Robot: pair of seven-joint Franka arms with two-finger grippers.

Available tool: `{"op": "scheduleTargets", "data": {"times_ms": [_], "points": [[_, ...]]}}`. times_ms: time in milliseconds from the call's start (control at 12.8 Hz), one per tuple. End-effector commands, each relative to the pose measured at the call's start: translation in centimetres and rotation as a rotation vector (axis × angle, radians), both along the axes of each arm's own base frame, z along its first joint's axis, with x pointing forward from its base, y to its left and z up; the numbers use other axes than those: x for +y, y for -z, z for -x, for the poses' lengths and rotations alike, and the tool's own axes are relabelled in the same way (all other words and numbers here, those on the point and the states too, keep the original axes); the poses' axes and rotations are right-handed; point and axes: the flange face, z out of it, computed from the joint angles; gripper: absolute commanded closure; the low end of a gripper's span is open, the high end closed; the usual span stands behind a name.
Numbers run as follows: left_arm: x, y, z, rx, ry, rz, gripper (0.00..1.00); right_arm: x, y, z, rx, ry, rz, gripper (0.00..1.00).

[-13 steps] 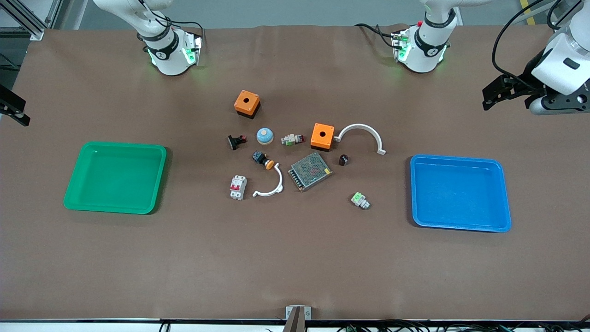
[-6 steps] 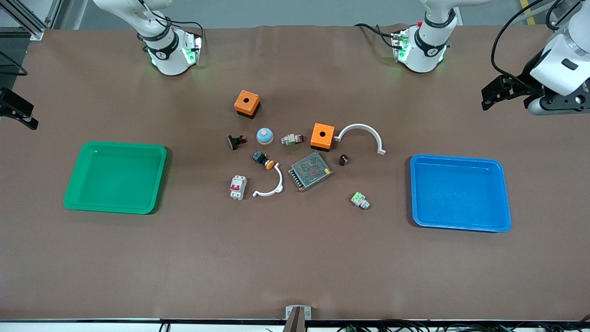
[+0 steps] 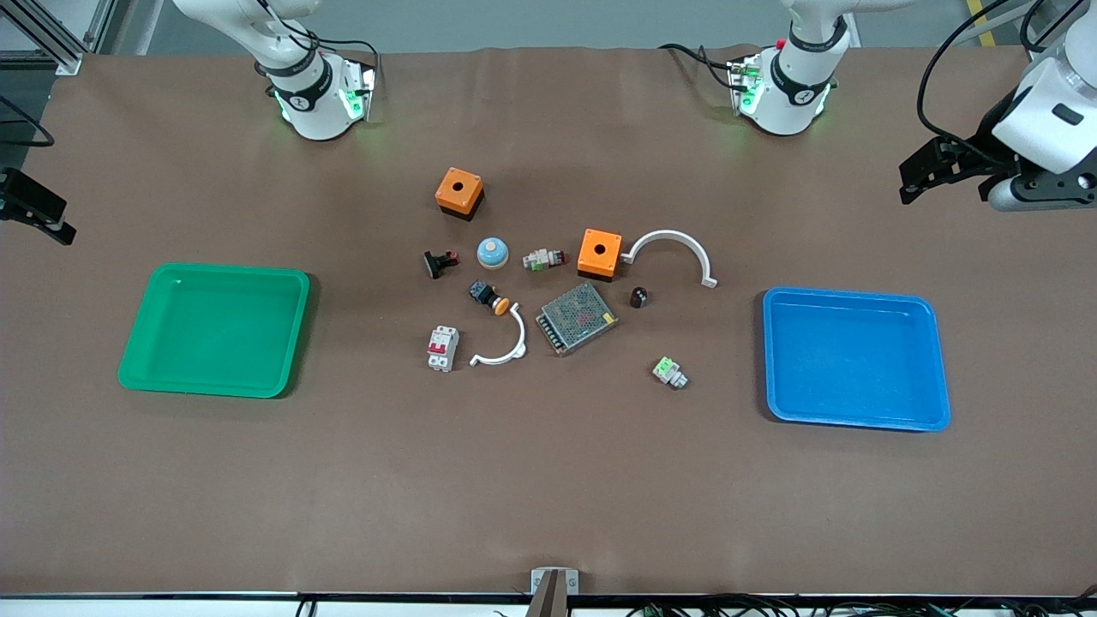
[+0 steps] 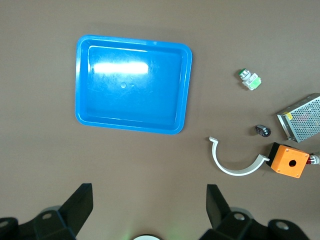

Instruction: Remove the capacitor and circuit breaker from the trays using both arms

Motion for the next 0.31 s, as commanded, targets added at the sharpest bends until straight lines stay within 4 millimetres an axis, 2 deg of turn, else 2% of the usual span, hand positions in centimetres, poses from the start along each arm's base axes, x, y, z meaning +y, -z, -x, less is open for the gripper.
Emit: {"op": "scheduleTargets", "data": {"times_ms": [0, 234], "points": [[0.33, -1.25, 0.19, -0.016, 0.018, 0.008, 0.00, 0.12, -0.28, -0.06, -0.008, 0.012, -0.017, 0.00], [0.53, -1.17, 0.23, -0.002, 0.015, 0.006, 0.00, 0.04, -0.27, -0.03, -0.007, 0.012, -0.017, 0.00]]}}
